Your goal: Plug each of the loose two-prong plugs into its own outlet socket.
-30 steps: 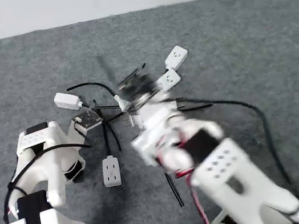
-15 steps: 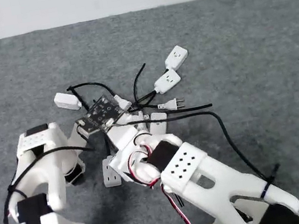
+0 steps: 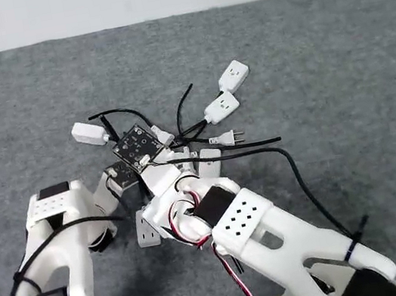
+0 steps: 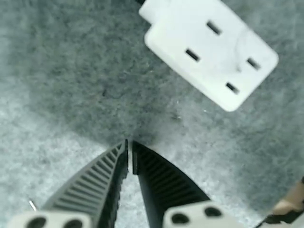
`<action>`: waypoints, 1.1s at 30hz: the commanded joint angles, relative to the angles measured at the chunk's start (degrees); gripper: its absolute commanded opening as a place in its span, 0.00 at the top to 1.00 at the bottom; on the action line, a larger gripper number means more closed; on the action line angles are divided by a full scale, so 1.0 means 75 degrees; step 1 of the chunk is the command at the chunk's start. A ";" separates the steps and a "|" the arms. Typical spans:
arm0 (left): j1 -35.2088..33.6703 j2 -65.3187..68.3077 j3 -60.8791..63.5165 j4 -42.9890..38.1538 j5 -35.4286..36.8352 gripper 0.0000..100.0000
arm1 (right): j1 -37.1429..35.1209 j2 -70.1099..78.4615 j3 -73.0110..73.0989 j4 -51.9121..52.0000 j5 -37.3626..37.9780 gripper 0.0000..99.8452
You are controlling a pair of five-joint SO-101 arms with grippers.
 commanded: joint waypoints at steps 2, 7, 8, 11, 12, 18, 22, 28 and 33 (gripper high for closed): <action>0.0176 -0.0656 0.0311 -0.0188 -0.0352 0.99 | 0.0205 -0.0029 -0.0141 -0.0147 -0.0539 0.99; 0.0164 -0.1219 0.0733 -0.0469 -0.0434 0.99 | 0.0217 0.0041 -0.0023 -0.0369 -0.1653 0.99; 0.0152 -0.1266 0.0768 -0.0539 -0.0410 0.99 | 0.0193 0.0135 -0.0023 -0.0475 -0.1817 0.99; 0.0141 -0.1325 0.0779 -0.0797 0.0188 0.99 | 0.0123 0.0627 -0.0023 -0.0897 -0.1934 0.99; 0.0141 -0.1336 0.0779 -0.0879 0.0422 0.99 | 0.0123 0.0850 -0.0023 -0.1049 -0.1934 0.99; -0.0141 -0.1383 0.0779 -0.1067 0.0703 0.99 | 0.0100 0.1436 -0.0293 -0.1354 -0.1922 0.99; -0.0176 -0.1383 0.0779 -0.1078 0.0703 0.99 | 0.0088 0.1424 -0.0328 -0.1412 -0.1934 0.99; -0.0363 -0.1395 0.0709 -0.1125 0.0809 0.99 | 0.0088 0.1424 -0.0668 -0.1401 -0.1958 0.99; -0.0164 -0.1383 0.0697 -0.1149 0.1336 0.99 | 0.0147 0.1225 -0.0762 -0.0580 -0.1911 0.99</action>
